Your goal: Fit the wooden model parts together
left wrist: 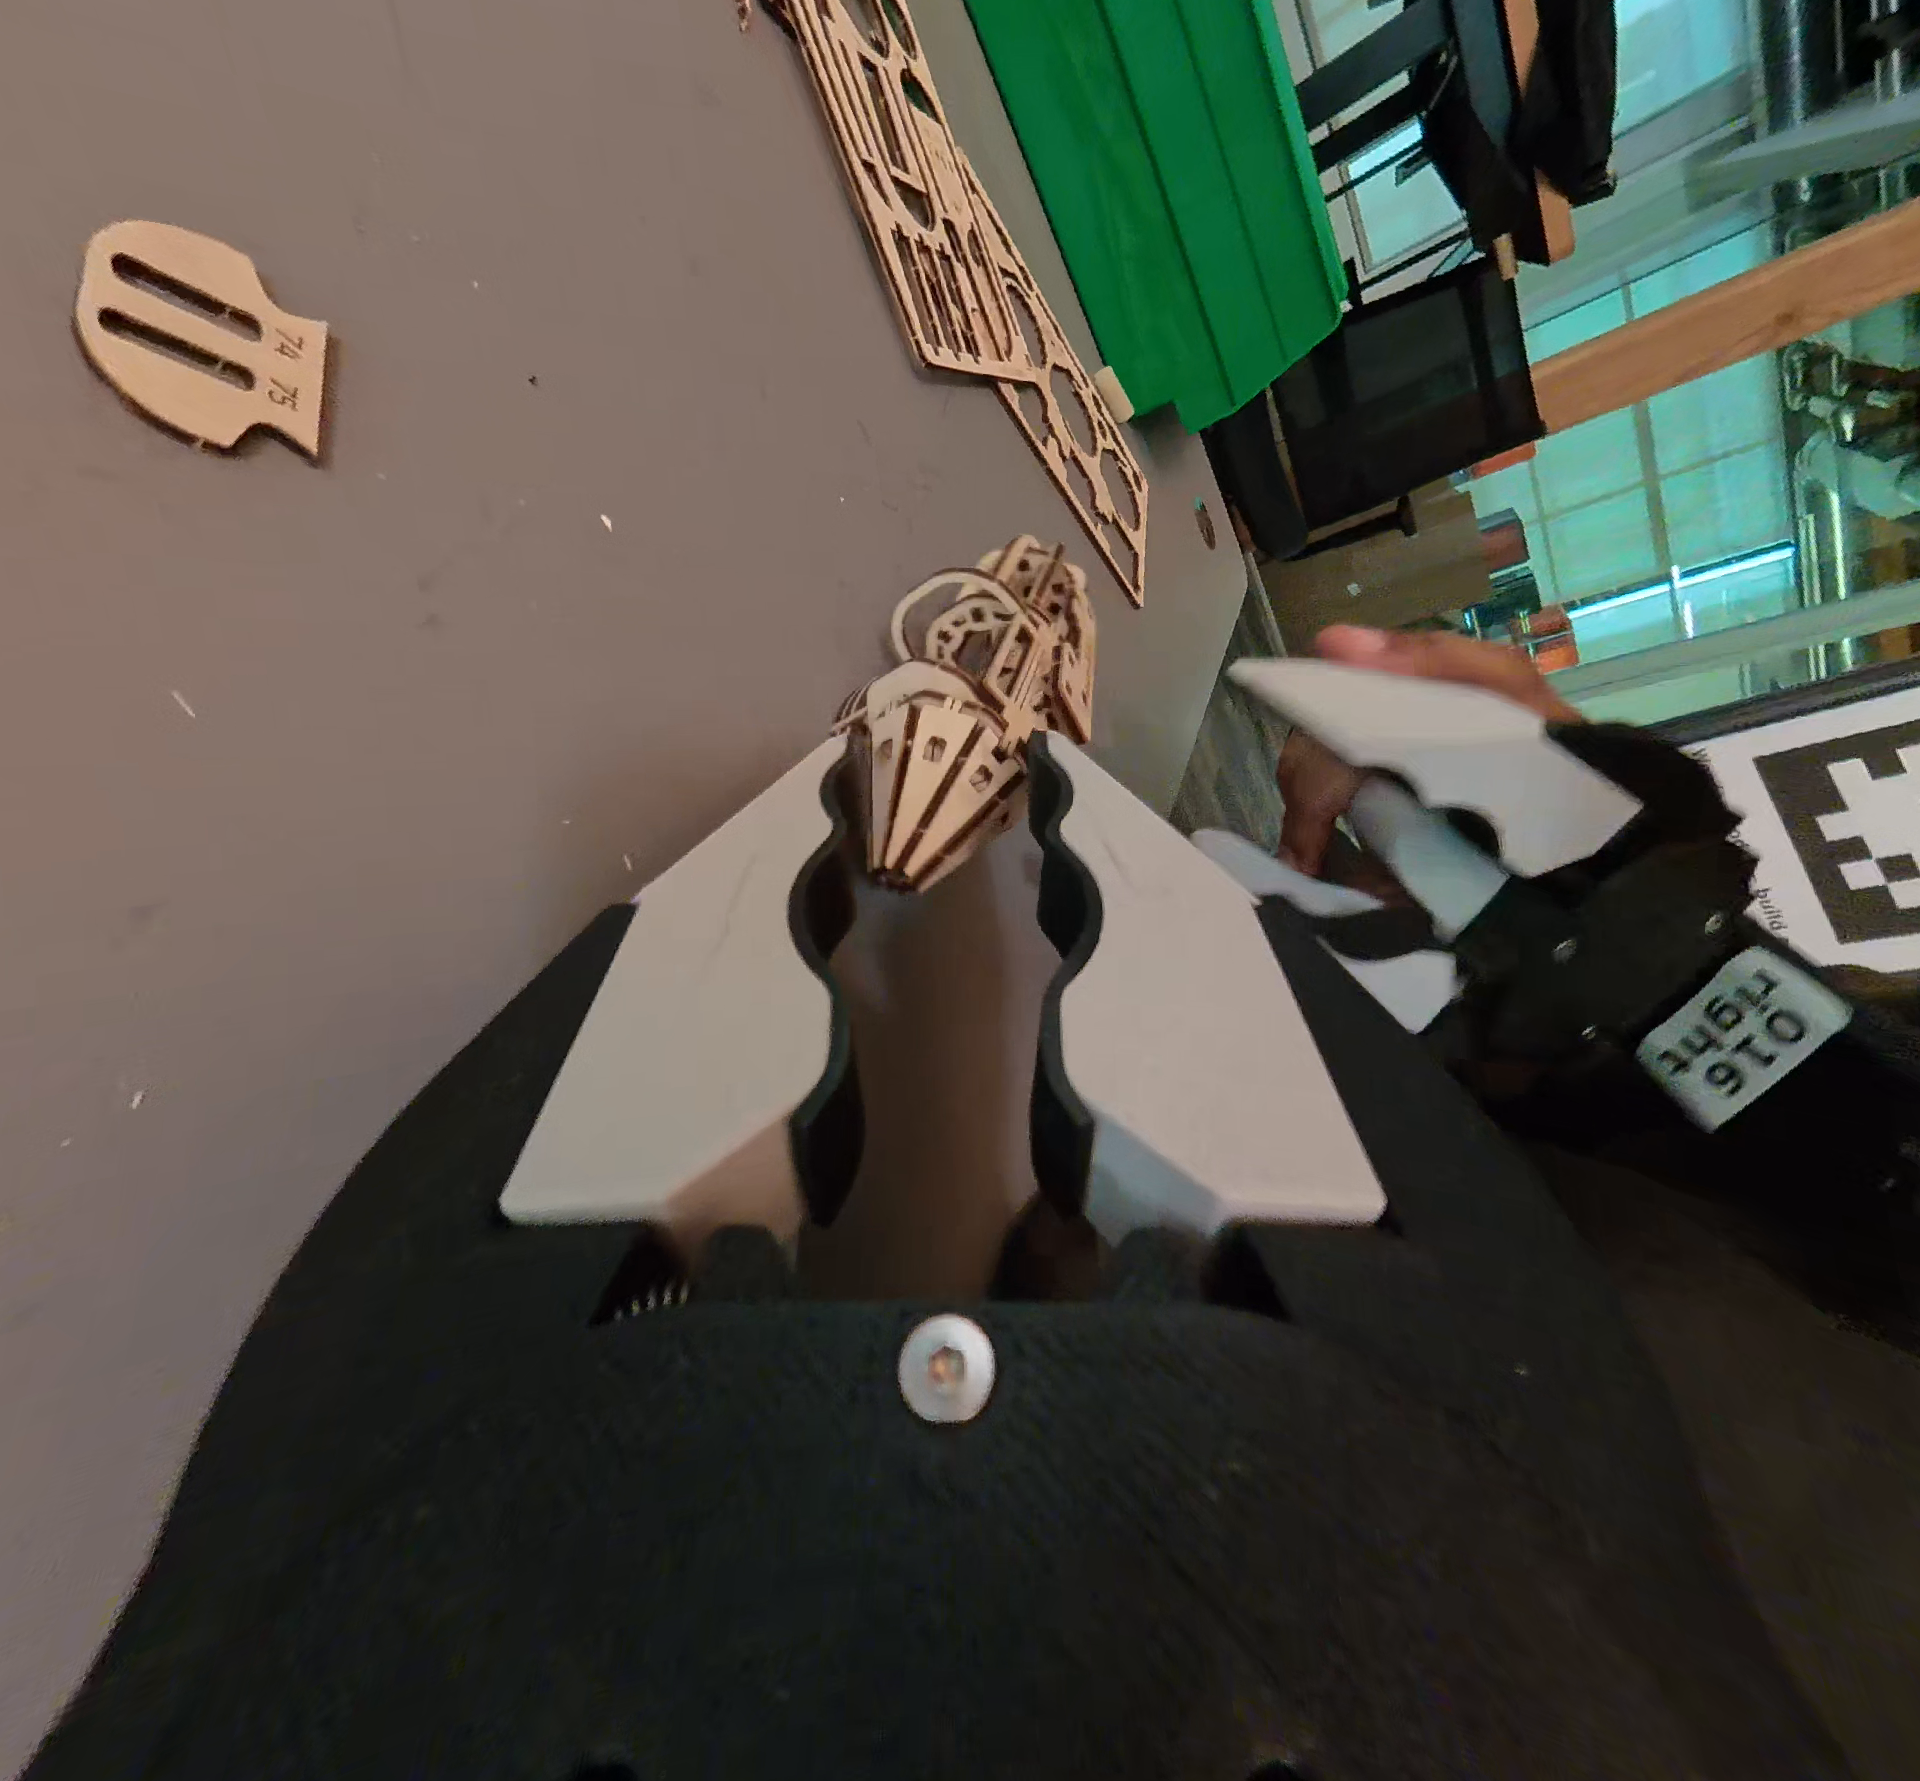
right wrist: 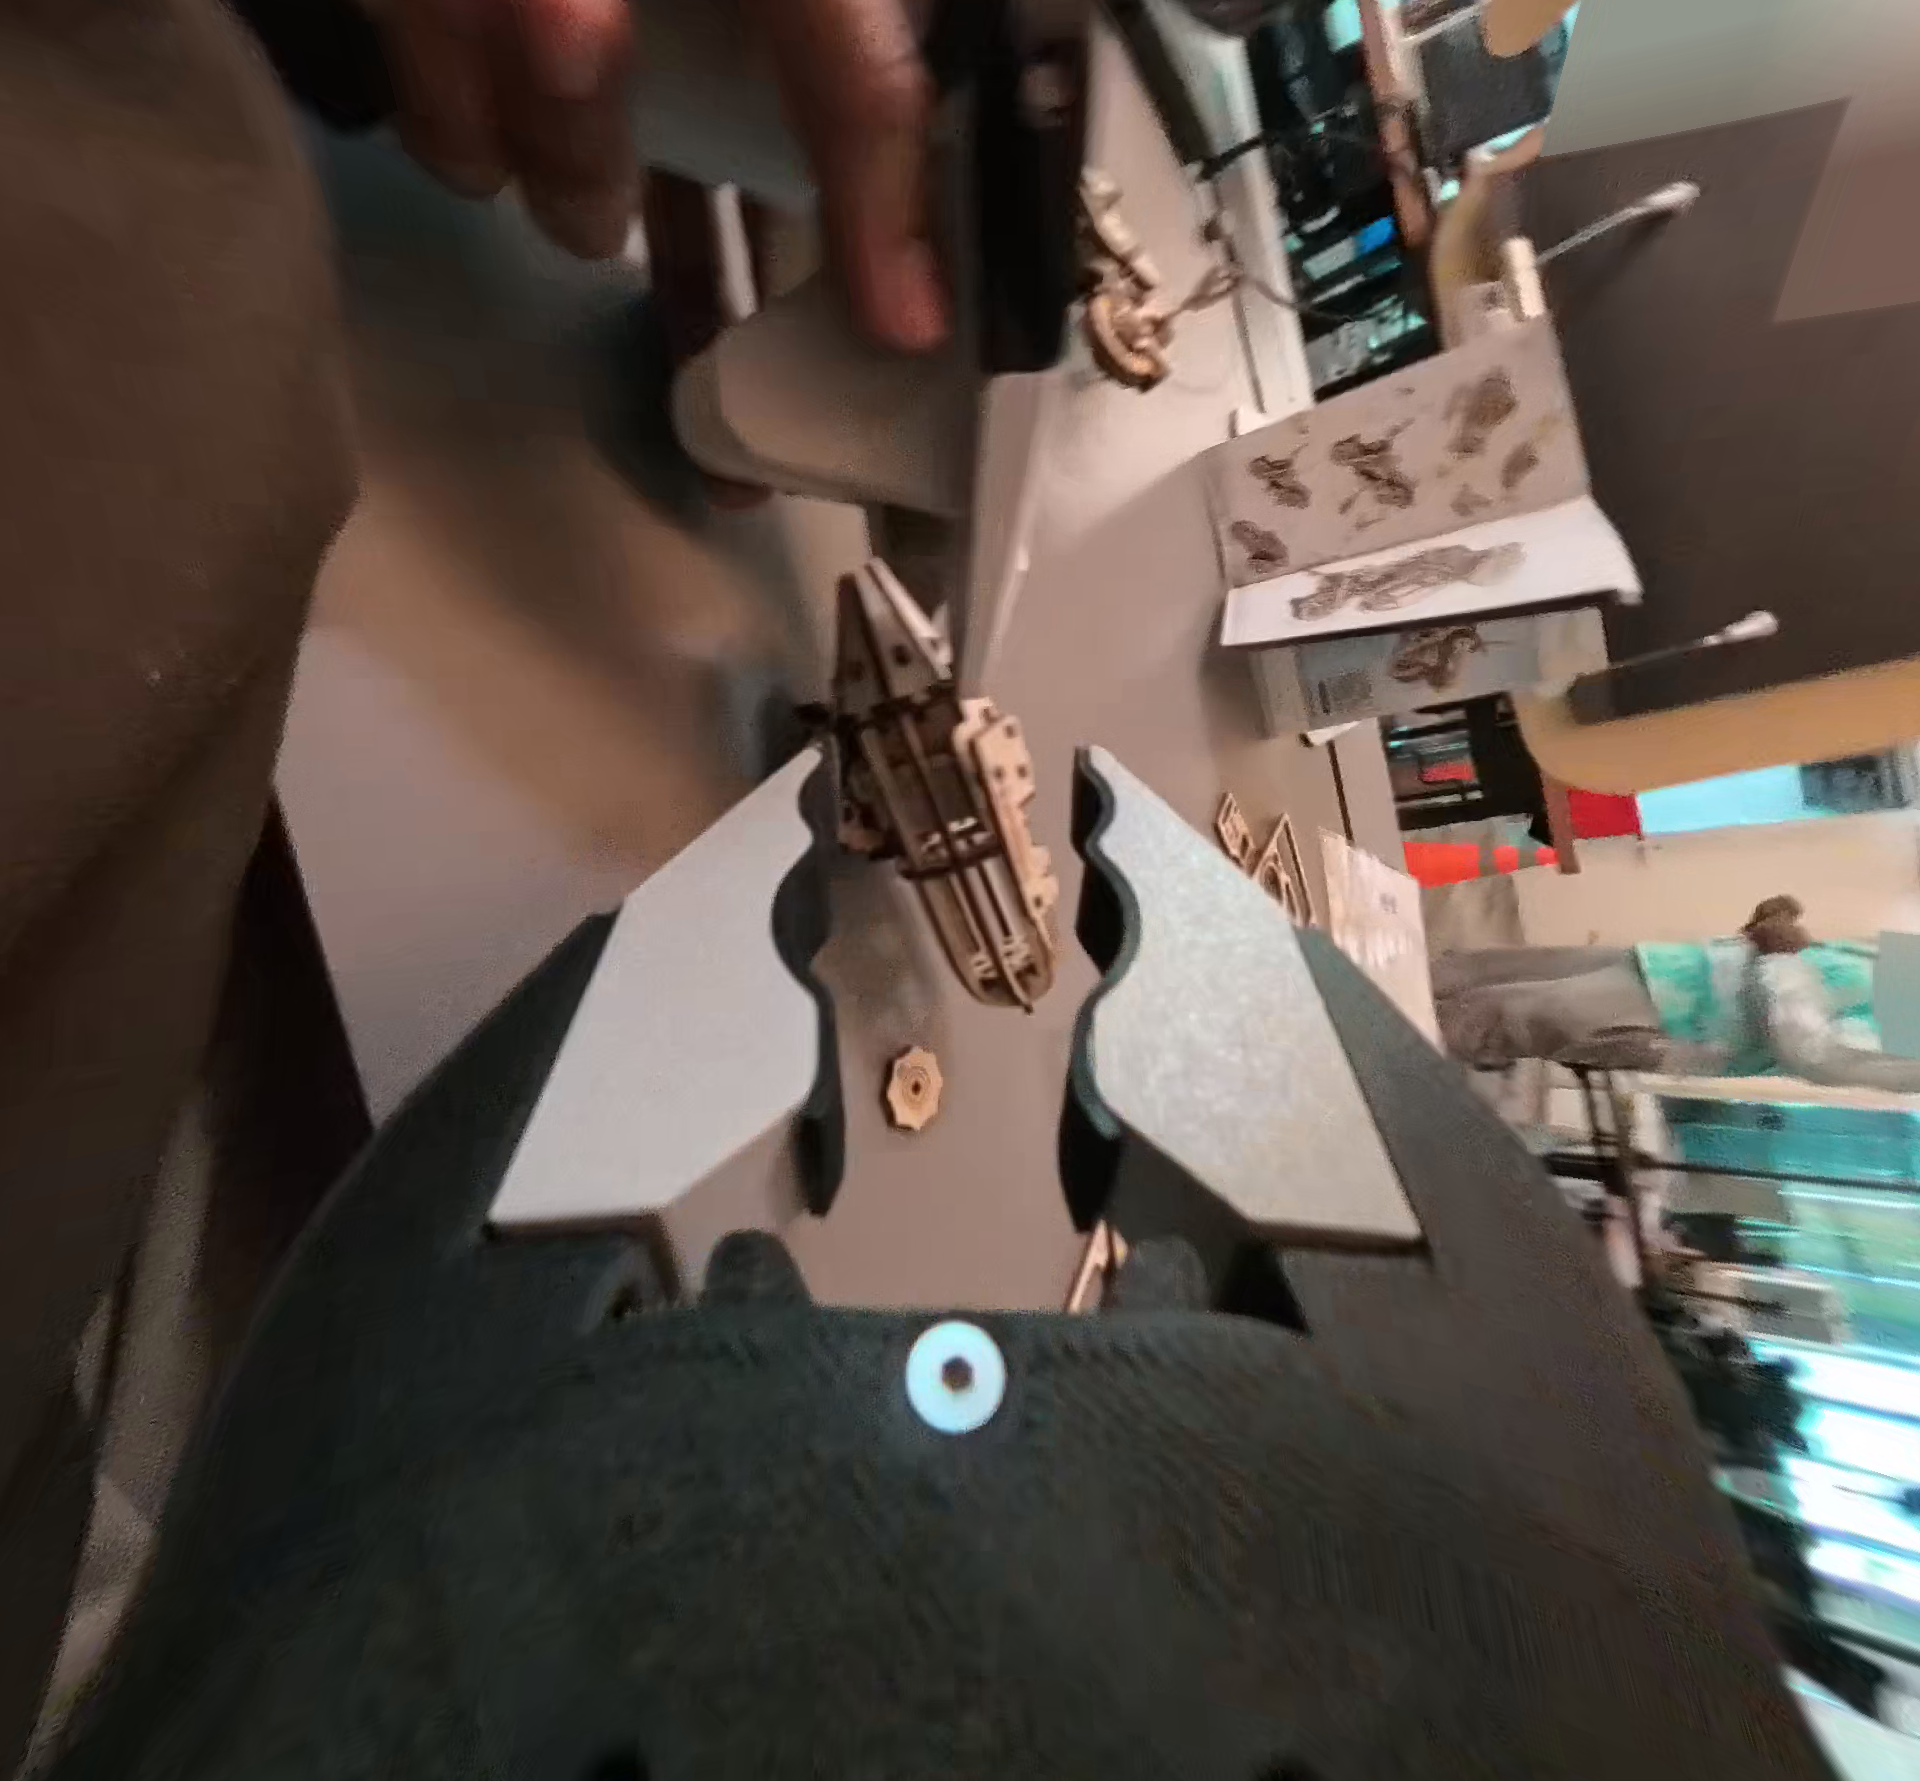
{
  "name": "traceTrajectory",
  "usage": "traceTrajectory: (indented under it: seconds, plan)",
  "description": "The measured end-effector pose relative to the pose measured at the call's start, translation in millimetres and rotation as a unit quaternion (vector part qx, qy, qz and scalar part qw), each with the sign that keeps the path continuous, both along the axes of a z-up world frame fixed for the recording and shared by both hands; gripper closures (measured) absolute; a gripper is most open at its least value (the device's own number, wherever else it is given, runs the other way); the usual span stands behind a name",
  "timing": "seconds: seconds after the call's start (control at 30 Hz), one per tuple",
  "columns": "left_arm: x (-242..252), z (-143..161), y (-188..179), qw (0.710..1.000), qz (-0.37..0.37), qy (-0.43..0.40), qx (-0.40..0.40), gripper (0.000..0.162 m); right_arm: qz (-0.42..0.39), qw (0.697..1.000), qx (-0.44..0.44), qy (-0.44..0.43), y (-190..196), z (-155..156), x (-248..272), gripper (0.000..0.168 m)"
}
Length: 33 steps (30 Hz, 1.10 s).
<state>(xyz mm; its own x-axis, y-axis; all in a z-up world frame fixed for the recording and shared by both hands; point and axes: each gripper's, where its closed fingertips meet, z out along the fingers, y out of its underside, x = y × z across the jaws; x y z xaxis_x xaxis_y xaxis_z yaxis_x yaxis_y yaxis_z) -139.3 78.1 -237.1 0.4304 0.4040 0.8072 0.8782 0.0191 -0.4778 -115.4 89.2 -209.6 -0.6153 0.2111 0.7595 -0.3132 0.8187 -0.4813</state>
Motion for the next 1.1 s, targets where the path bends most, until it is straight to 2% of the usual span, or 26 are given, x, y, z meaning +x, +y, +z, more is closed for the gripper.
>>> traceTrajectory:
  seconds: [0.1, 0.33, 0.6, 0.93, 1.1]
  plan:
    - [-0.1, 0.3, 1.8, 1.0, 0.002, 0.0, 0.004, 0.131, -0.004, 0.997, 0.067, 0.036, 0.6, -12.9, -7.7, 0.124]
    - [-0.9, 1.1, 3.5, 1.0, 0.004, 0.002, 0.009, 0.132, 0.017, 0.998, 0.052, -0.022, 4.8, -20.9, -10.6, 0.112]
    - [0.8, 2.8, 5.4, 1.0, 0.01, -0.003, 0.02, 0.134, 0.011, 0.994, 0.111, 0.003, 8.9, -34.4, -10.8, 0.115]
    - [2.0, 5.1, 5.6, 1.0, 0.012, -0.004, 0.028, 0.135, -0.007, 0.993, 0.118, 0.0, 8.7, -34.3, -12.0, 0.116]
    - [1.5, 5.3, 5.5, 0.999, 0.015, -0.006, 0.031, 0.138, -0.026, 0.996, 0.076, -0.025, 16.3, -28.2, -11.4, 0.11]
